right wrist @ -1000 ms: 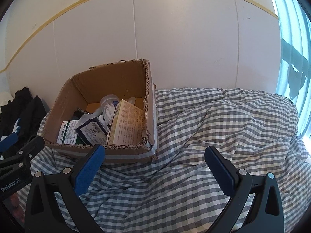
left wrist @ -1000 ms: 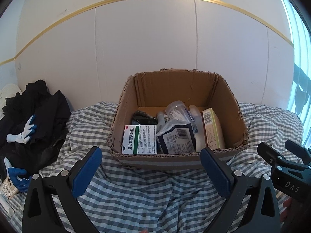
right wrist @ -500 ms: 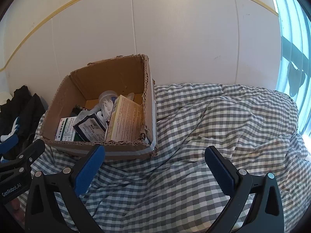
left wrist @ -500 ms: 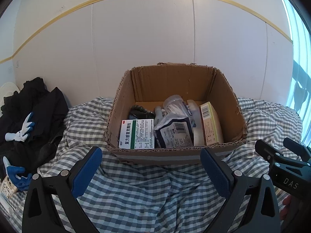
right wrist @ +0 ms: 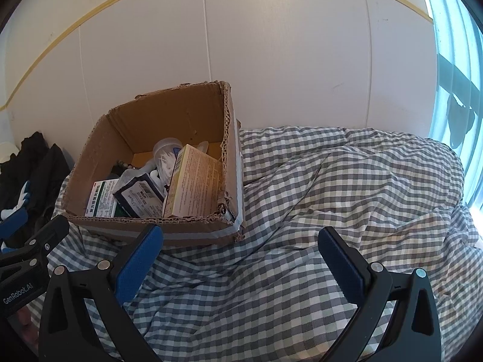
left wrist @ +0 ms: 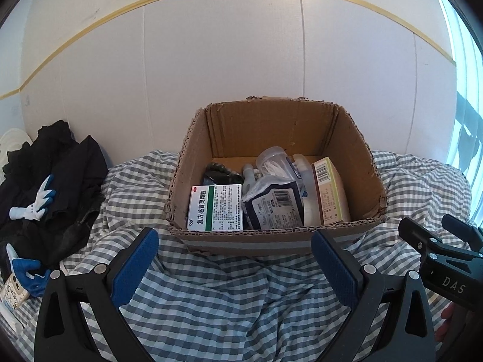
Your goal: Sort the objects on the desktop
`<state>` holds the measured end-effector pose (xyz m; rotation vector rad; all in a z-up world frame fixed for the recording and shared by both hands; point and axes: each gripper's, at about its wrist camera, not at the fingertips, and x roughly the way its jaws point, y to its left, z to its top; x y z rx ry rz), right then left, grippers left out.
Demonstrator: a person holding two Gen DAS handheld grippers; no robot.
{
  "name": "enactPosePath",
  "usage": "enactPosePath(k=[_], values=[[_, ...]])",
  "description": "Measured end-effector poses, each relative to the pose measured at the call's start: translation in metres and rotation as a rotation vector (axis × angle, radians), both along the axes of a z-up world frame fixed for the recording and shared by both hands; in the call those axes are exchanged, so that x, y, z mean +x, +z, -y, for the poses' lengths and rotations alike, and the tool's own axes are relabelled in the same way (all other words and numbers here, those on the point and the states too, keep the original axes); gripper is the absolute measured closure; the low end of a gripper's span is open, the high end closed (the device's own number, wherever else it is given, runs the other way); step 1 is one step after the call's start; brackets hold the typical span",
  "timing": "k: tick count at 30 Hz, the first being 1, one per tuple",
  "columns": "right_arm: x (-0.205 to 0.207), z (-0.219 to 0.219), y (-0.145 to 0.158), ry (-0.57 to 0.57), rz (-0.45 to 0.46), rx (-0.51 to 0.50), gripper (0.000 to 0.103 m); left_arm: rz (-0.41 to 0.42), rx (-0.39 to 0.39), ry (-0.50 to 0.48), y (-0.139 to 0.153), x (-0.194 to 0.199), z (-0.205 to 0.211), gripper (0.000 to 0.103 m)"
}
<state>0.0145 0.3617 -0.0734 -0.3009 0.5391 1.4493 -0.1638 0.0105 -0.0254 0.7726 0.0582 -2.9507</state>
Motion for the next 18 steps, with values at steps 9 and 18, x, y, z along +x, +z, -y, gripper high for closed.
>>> enactPosePath(k=[9,18], values=[[-0.0002,0.0004,-0.0001,0.0,-0.001,-0.001,0.0,-0.004,-0.006,-0.001,0.0001,-0.0003,0.0003,0.0],[-0.0011,-0.0001,-0.0016,0.005,-0.002,-0.009,0.0,-0.012,-0.013,-0.015,0.0006,-0.0012,-0.003,0.0]])
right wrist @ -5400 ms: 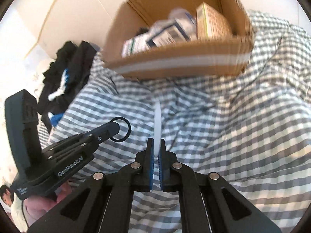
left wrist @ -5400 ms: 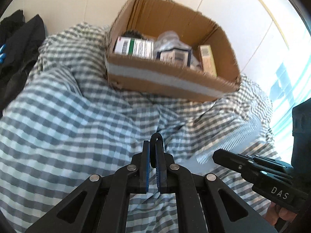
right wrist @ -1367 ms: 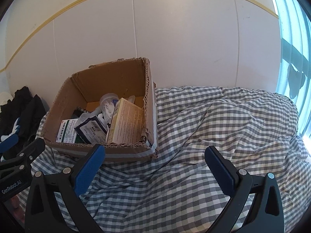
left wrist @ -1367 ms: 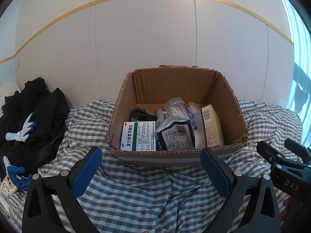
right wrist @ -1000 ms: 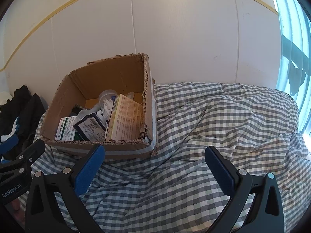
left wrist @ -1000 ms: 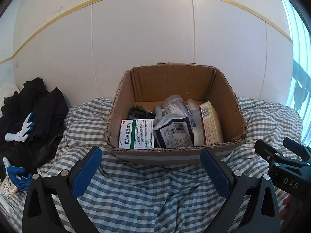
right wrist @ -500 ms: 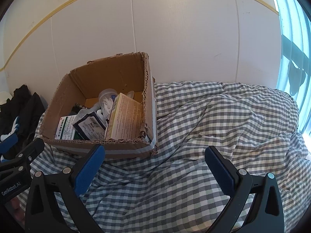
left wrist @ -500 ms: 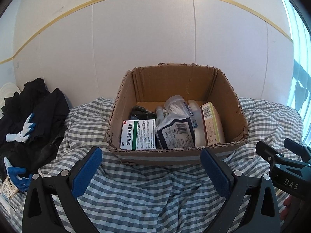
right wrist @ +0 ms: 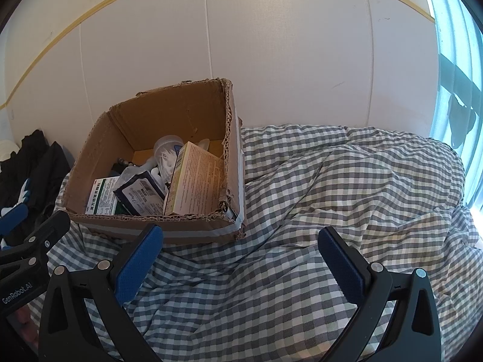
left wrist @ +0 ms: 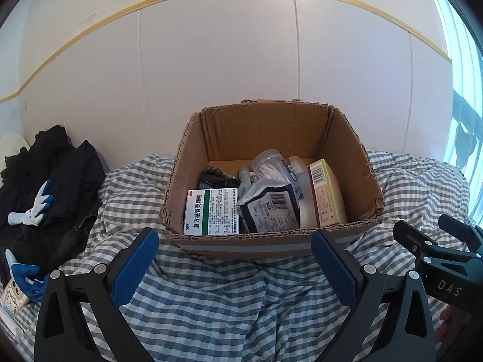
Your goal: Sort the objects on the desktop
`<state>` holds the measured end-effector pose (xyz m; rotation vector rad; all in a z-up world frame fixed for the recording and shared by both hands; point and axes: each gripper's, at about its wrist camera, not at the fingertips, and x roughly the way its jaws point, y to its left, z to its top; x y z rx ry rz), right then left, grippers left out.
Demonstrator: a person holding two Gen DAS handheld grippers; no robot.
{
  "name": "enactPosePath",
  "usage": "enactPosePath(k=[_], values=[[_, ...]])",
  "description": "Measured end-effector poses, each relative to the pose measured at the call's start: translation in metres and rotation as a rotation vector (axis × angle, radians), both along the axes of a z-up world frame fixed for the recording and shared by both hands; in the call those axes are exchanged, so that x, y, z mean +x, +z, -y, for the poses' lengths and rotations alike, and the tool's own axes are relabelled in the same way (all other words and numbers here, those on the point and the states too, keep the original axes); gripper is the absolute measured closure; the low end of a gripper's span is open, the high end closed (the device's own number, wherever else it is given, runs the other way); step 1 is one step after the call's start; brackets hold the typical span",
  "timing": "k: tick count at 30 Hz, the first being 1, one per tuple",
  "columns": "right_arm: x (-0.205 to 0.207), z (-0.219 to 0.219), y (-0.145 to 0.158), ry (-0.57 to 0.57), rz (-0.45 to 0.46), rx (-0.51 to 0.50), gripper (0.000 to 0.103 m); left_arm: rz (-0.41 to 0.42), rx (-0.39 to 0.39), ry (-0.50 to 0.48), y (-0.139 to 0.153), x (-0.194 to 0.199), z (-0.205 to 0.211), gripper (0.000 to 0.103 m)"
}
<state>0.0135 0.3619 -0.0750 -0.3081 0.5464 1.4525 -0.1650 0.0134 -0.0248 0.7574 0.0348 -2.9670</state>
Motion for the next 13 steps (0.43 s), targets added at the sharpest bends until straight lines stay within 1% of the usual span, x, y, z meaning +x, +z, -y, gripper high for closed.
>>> enactPosePath(k=[6,11,13], values=[[-0.0003,-0.0006,-0.0014,-0.001,0.002,-0.006,0.0,-0.001,-0.006,-0.007,-0.0018,0.0016,-0.0024,0.0],[0.0004,-0.0018,-0.0018,0.0,0.002,-0.008,0.0,0.0,0.04,-0.011,-0.0008,0.0034,0.0011,0.0],[0.0007,-0.0019,-0.002,0.001,0.002,-0.009,0.0,-0.013,0.026,-0.009,0.0001,0.0043,0.0007,0.0]])
